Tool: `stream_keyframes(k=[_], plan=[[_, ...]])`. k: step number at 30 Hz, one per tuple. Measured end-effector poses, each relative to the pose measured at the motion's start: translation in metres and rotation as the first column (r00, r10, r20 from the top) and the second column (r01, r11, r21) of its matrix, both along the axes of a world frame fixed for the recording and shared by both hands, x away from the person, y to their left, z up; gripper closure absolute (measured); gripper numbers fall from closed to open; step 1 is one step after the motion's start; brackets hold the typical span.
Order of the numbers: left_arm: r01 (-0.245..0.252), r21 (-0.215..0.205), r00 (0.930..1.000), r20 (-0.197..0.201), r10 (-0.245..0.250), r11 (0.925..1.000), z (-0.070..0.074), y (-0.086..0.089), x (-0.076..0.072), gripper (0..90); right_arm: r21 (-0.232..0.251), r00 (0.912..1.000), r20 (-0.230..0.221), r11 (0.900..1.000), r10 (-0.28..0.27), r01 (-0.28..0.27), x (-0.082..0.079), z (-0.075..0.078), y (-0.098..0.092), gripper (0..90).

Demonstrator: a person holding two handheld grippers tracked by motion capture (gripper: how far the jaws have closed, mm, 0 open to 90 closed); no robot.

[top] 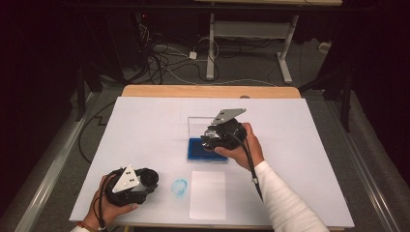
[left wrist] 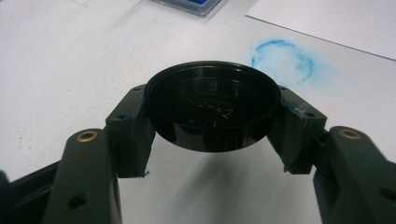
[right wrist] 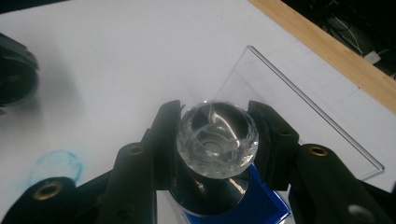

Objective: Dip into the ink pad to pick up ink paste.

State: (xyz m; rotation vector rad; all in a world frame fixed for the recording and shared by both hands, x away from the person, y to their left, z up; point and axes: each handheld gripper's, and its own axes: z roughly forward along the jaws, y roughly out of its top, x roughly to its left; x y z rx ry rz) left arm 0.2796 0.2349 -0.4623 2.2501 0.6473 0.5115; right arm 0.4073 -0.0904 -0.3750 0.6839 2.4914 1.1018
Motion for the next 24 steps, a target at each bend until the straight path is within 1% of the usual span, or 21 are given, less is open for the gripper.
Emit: stream_keyframes(k=[4, 7, 10, 12, 14, 16, 18, 21, 24], plan=[[-0.004, -0.001, 1.0, 0.005, 0.004, 1.0, 0.001, 0.001, -0.001, 36.6, -0.006, 0.9992, -0.025, 1.0, -0.029, 0.029, 0.009, -0.011, -0.003, 57.0], [-0.009, -0.001, 0.9999, 0.005, 0.009, 1.0, 0.0, 0.001, -0.001, 36.6, -0.027, 0.9975, -0.043, 0.998, -0.057, 0.056, 0.014, -0.02, -0.006, 57.0], [-0.008, 0.003, 1.0, 0.004, 0.008, 1.0, 0.0, 0.001, 0.0, 36.6, -0.036, 0.9961, -0.051, 0.997, -0.072, 0.071, 0.018, -0.027, -0.009, 57.0], [-0.009, -0.001, 1.0, 0.004, 0.009, 1.0, 0.0, 0.001, 0.0, 36.6, -0.033, 0.9948, -0.065, 0.997, -0.079, 0.077, 0.02, -0.032, -0.01, 57.0], [-0.011, -0.002, 0.9999, 0.002, 0.011, 0.9999, 0.0, 0.002, 0.0, 36.6, -0.049, 0.9948, -0.061, 0.996, -0.081, 0.078, 0.021, -0.037, -0.011, 57.0], [-0.013, -0.002, 0.9999, 0.002, 0.013, 0.9999, 0.0, 0.002, 0.0, 36.6, -0.037, 0.9931, -0.078, 0.996, -0.088, 0.085, 0.023, -0.041, -0.013, 57.0], [-0.014, -0.003, 0.9999, 0.0, 0.014, 0.9999, 0.0, 0.002, 0.0, 36.6, -0.038, 0.9914, -0.08, 0.994, -0.103, 0.101, 0.023, -0.044, -0.014, 57.0], [-0.014, -0.002, 0.9999, 0.0, 0.014, 0.9999, 0.0, 0.001, 0.0, 36.6, -0.034, 0.9914, -0.082, 0.994, -0.101, 0.099, 0.024, -0.047, -0.016, 57.0], [-0.015, -0.002, 0.9999, -0.001, 0.015, 0.9999, 0.0, 0.001, 0.0, 36.6, -0.02, 0.9913, -0.088, 0.995, -0.098, 0.097, 0.024, -0.049, -0.017, 57.0]])
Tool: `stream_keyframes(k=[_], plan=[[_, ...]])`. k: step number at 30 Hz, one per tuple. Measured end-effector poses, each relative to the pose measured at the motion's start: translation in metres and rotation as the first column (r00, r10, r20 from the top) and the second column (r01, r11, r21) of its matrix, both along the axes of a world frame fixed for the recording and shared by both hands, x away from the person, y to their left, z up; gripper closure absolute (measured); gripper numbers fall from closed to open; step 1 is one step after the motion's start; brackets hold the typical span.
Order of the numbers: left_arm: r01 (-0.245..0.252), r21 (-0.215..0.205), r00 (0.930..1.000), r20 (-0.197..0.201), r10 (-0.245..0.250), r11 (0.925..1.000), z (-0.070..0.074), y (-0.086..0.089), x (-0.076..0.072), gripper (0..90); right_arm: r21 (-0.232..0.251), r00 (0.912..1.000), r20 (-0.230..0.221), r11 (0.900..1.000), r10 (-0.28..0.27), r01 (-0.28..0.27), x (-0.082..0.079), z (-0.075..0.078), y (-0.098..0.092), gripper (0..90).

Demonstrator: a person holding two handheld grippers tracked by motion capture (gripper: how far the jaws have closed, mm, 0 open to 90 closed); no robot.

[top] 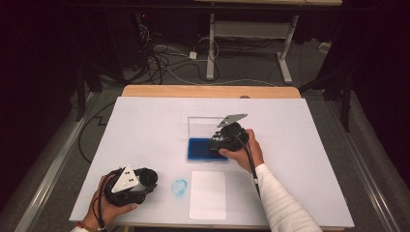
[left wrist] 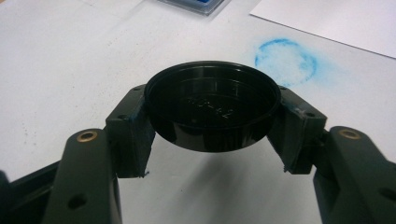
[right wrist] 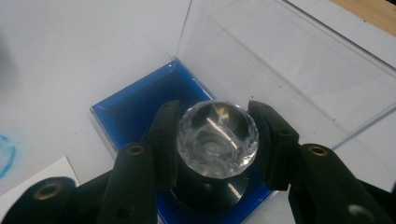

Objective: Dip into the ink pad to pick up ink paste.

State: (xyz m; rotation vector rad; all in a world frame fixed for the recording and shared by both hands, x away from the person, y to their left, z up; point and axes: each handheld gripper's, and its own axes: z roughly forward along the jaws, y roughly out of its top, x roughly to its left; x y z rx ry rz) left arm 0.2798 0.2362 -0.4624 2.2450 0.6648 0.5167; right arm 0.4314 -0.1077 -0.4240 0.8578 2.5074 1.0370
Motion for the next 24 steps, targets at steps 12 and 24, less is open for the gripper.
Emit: stream_keyframes(k=[12, 24], plan=[[-0.017, -0.002, 0.9998, 0.005, 0.017, 0.9998, 0.002, 0.004, 0.001, 36.6, 0.005, 0.9998, 0.016, 1.0, -0.014, 0.014, -0.007, -0.004, -0.001, 57.1], [-0.021, -0.002, 0.9998, 0.006, 0.021, 0.9998, 0.002, 0.002, 0.001, 36.5, 0.058, 0.9998, -0.006, 0.998, -0.016, 0.017, -0.006, -0.007, -0.007, 57.1]])
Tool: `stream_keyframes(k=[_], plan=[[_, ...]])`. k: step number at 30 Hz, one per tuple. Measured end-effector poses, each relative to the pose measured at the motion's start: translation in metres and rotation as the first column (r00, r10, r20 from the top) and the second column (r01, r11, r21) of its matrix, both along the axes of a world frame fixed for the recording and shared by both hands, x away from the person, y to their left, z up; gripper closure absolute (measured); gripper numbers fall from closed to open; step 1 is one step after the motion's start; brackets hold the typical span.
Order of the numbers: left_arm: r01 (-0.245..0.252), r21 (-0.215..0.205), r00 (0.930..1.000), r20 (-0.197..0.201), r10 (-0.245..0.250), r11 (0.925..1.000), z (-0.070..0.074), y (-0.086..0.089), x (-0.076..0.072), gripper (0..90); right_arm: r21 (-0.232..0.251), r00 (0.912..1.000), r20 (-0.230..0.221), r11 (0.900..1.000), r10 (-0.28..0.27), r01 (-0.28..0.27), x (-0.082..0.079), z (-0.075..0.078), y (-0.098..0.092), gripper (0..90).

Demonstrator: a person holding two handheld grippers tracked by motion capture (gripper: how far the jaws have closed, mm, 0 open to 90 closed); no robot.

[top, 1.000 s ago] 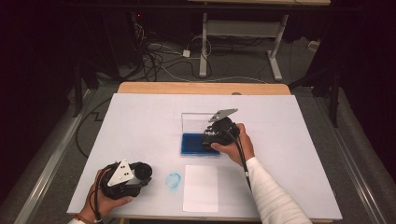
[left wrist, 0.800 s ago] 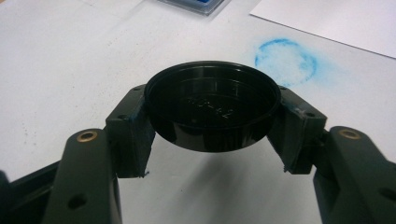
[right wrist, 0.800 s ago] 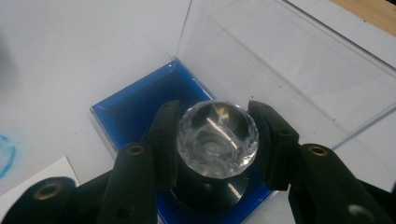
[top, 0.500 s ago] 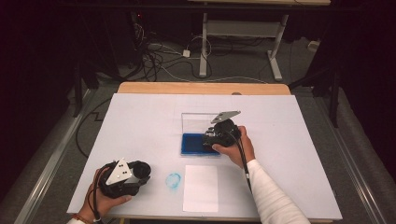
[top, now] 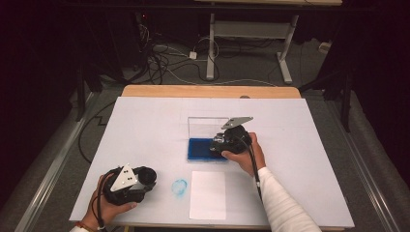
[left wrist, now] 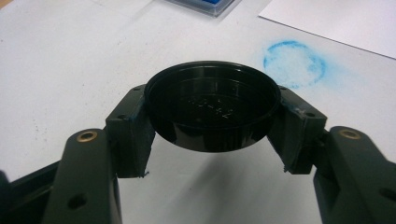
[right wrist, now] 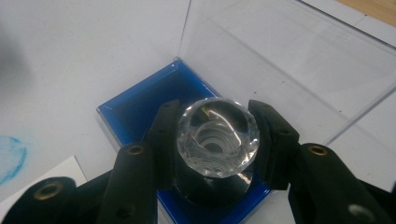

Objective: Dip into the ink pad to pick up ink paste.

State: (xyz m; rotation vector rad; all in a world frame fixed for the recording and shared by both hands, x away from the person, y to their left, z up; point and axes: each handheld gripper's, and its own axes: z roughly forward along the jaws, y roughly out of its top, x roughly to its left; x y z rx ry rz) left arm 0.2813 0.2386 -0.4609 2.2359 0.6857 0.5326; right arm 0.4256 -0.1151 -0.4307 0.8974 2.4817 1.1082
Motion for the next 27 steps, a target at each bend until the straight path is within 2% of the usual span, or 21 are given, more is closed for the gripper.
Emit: stream_keyframes(k=[3, 6, 11, 14, 20, 27], plan=[[-0.003, -0.003, 1.0, 0.002, 0.003, 1.0, 0.0003, 0.0001, 0.0002, 36.6, -0.022, 0.9999, 0.013, 1.0, -0.002, 0.002, -0.0013, 0.0002, 0.0044, 57.1], [-0.001, -0.003, 1.0, 0.001, 0.001, 1.0, 0.0004, -0.0001, 0.0, 36.5, 0.0, 1.0, 0.002, 1.0, 0.001, -0.001, 0.0004, -0.0009, 0.0012, 57.0], [0.001, 0.0, 1.0, 0.0, -0.001, 1.0, 0.0005, -0.0009, -0.0001, 36.5, -0.009, 1.0, 0.001, 1.0, 0.008, -0.008, 0.0009, -0.0005, 0.0008, 57.0], [0.002, -0.001, 1.0, -0.002, -0.002, 1.0, 0.0003, -0.0007, -0.0003, 36.5, 0.012, 0.9999, -0.011, 1.0, 0.007, -0.007, 0.0021, -0.0013, -0.0014, 57.0], [0.01, 0.012, 0.9999, 0.012, -0.01, 0.9999, 0.0009, -0.0032, -0.0014, 36.5, -0.023, 0.9995, 0.026, 1.0, 0.016, -0.015, -0.0007, -0.0016, 0.0039, 57.0], [0.011, 0.017, 0.9999, 0.011, -0.011, 0.9998, 0.0011, -0.0037, -0.0017, 36.5, -0.001, 0.9999, 0.002, 1.0, 0.011, -0.011, 0.0012, -0.0017, 0.0008, 57.0]])
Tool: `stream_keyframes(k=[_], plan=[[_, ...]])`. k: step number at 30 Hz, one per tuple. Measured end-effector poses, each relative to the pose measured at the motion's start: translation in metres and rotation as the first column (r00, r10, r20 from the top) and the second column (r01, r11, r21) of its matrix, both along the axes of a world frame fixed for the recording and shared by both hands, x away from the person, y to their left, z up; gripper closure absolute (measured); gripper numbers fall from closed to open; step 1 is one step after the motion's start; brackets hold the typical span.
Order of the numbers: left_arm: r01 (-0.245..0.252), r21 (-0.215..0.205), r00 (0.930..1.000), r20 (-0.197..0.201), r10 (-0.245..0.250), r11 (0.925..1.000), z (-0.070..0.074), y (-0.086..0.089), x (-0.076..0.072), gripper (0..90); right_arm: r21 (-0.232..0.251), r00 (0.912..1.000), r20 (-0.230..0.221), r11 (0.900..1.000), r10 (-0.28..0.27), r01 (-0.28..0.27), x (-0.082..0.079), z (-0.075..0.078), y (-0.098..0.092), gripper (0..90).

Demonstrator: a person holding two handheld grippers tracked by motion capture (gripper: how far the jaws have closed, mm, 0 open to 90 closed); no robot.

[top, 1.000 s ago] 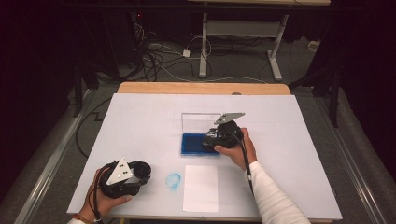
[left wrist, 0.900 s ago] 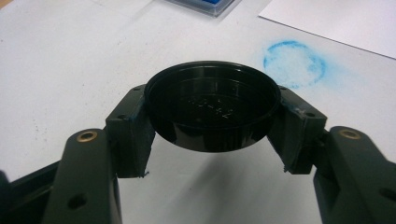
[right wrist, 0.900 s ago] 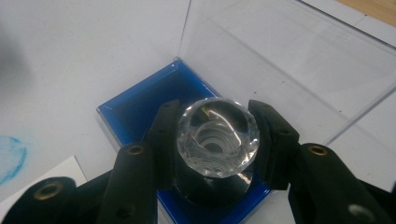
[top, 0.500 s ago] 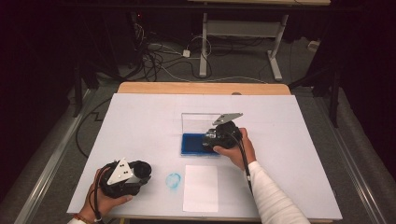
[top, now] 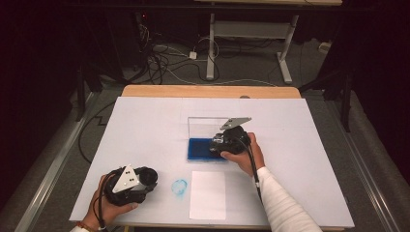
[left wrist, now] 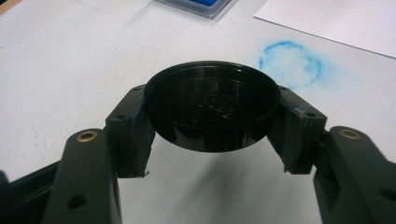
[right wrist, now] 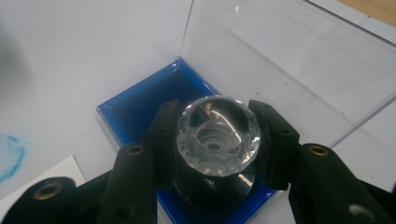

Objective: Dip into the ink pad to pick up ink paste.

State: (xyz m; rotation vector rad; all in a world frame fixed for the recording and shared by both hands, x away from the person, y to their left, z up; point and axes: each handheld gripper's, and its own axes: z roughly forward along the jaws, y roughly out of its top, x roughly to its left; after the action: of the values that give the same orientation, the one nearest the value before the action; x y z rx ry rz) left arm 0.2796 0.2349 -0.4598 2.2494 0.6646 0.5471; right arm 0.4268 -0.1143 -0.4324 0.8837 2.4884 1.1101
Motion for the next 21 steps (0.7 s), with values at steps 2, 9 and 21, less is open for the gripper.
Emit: stream_keyframes(k=[2, 9, 21], plan=[[0.002, -0.002, 1.0, 0.0, -0.002, 1.0, 0.0, 0.0, 0.0, 36.5, 0.008, 1.0, -0.006, 1.0, -0.001, 0.001, 0.001, 0.0, -0.001, 57.0], [0.001, -0.002, 1.0, 0.004, -0.001, 1.0, 0.001, 0.001, 0.0, 36.5, -0.007, 0.9998, -0.017, 1.0, -0.009, 0.009, 0.001, 0.003, 0.001, 57.1], [0.0, -0.006, 1.0, 0.006, 0.0, 1.0, 0.002, 0.001, 0.001, 36.5, 0.02, 1.0, 0.0, 1.0, -0.001, 0.001, -0.003, 0.017, -0.001, 57.1]])
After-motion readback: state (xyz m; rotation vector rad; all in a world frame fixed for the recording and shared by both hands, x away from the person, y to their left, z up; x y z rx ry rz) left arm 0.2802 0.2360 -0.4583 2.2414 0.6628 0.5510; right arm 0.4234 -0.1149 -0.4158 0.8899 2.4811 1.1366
